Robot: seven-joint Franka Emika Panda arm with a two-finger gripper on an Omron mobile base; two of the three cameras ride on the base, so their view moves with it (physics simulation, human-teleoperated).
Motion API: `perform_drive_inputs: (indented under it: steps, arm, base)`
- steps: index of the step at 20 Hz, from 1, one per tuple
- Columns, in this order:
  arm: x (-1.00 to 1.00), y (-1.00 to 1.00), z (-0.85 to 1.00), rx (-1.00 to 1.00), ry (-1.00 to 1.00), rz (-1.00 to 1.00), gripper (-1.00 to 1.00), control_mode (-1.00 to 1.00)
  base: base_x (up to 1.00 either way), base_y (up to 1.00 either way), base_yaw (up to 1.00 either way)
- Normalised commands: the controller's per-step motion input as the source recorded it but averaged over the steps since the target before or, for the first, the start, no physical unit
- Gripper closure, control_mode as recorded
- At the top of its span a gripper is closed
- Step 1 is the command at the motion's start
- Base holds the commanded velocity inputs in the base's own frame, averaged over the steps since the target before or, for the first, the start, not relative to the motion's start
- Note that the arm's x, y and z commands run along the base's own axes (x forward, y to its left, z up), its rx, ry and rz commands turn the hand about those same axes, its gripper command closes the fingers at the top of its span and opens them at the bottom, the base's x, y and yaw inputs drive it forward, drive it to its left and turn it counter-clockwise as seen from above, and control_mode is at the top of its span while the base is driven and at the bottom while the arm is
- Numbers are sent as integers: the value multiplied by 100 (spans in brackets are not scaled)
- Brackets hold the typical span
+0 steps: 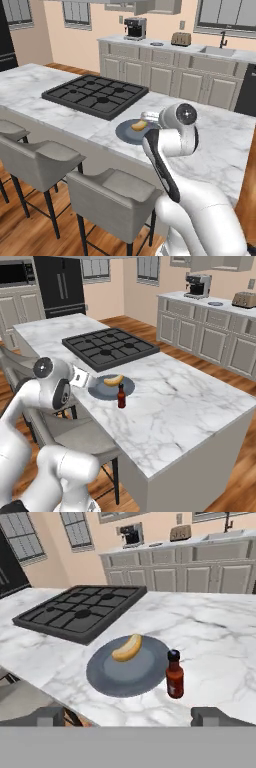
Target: Move the hot dog bun to the plate on the dining table and place the condiment next to that plate. Then navigate to the fridge and take the sausage and place it on the plate as well.
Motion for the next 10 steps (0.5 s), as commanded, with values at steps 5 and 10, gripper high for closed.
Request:
perform_drive_inputs:
  steps: [5, 10]
  arm:
    - [-56, -8, 67, 22, 34, -19, -100, -100]
    - [-100, -6, 2, 8, 4, -1, -100, -100]
  base:
    - [0, 0, 0]
    - [0, 0, 0]
